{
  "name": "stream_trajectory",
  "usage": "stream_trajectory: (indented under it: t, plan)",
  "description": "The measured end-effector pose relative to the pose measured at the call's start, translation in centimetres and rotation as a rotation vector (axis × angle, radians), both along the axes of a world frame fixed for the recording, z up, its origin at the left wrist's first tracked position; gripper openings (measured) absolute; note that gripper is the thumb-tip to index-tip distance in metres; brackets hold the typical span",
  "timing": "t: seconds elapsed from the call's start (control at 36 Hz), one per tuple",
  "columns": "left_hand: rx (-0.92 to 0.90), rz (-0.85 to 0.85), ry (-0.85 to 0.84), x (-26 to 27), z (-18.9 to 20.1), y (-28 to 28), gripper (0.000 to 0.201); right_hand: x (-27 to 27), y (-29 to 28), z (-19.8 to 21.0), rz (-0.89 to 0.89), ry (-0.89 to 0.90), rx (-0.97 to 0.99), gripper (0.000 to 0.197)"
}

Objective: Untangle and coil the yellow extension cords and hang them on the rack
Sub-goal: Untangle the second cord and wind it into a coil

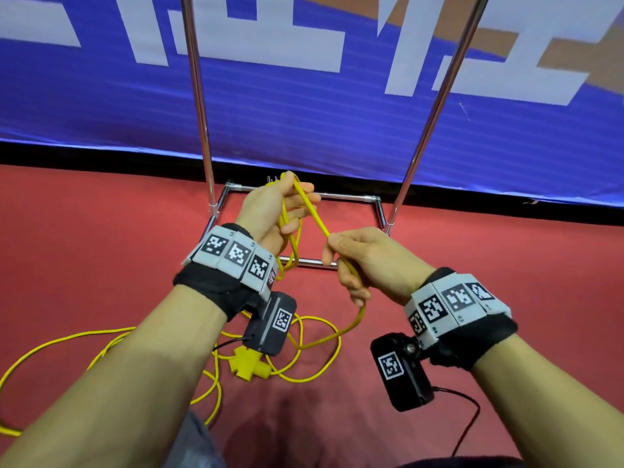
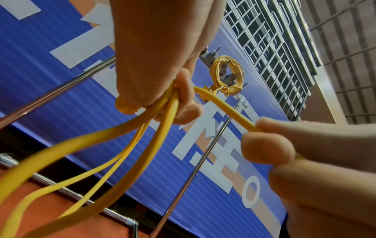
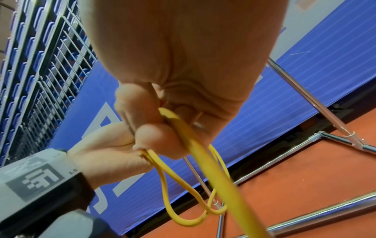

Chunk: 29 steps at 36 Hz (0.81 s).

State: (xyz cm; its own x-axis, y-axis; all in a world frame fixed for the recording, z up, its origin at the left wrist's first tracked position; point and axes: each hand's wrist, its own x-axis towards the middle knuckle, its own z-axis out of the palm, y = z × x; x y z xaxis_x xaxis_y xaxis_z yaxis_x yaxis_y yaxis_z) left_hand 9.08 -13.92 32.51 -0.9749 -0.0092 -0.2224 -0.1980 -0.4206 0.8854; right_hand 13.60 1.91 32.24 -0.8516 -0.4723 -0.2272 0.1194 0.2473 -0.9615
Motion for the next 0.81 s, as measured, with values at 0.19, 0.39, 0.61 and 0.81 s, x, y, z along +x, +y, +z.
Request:
stream_trajectory:
  t: [0.19,0.39,0.61,0.81]
  plan:
    - [0.006,-0.013,0.009,0.3,0.0,0.9,0.032,0.0,-0.7,-0.1,0.005,0.012,-0.012,0.035]
    - [0.362,-0.029,0.021,0.4,0.6,0.9,0.036,-0.3,0.7,-0.9,0.004,-0.055,0.005,0.040]
    - [0.445,0.050,0.081,-1.2,0.9,-3.1,0.040,-0.9,4.8,-3.0,-0.055,-0.076,0.190,0.044]
    - [0.198,0.115,0.093,-1.4,0.7,-3.6,0.038,-1.7,5.9,-2.1,-0.327,-0.100,-0.001,0.044]
